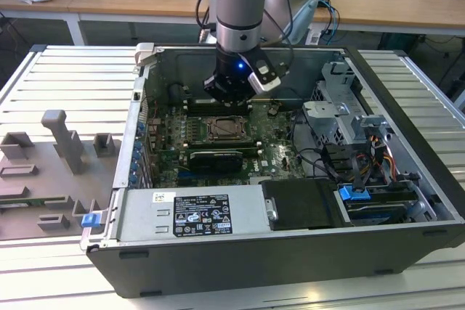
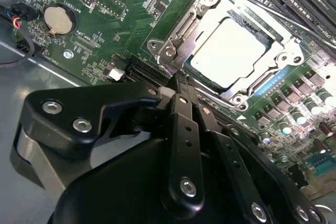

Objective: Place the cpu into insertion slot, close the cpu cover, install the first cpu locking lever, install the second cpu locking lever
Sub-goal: 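Install the second cpu locking lever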

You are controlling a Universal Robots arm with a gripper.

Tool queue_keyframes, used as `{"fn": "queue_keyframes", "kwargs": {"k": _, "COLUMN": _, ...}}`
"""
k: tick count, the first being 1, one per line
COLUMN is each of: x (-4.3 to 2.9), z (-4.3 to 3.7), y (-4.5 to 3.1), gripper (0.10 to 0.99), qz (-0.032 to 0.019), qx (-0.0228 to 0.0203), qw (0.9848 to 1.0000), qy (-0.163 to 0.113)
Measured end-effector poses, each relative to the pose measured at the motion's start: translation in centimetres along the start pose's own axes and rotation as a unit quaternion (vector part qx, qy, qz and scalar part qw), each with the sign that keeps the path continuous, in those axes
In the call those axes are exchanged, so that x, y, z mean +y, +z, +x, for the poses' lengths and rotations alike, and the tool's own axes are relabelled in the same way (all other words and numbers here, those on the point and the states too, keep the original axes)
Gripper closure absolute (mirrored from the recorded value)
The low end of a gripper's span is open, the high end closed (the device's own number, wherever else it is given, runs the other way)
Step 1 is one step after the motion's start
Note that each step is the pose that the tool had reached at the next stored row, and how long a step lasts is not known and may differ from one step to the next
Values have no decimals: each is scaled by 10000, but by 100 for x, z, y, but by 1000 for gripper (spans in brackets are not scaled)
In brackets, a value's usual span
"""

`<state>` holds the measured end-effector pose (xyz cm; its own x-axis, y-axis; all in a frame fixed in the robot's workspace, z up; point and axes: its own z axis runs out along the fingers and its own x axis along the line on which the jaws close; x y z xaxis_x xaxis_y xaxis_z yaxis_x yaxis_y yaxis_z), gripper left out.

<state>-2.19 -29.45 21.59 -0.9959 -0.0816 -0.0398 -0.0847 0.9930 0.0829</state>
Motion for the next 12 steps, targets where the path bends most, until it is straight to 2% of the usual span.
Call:
{"fn": "queue_keyframes", "kwargs": {"k": 6, "x": 13, "z": -6, "y": -154, "gripper": 980, "qz": 0, "qx": 0, "qw": 10000, "qy": 0}}
{"fn": "queue_keyframes", "kwargs": {"k": 12, "x": -20, "z": -4, "y": -169, "gripper": 980, "qz": 0, "qx": 0, "qw": 10000, "qy": 0}}
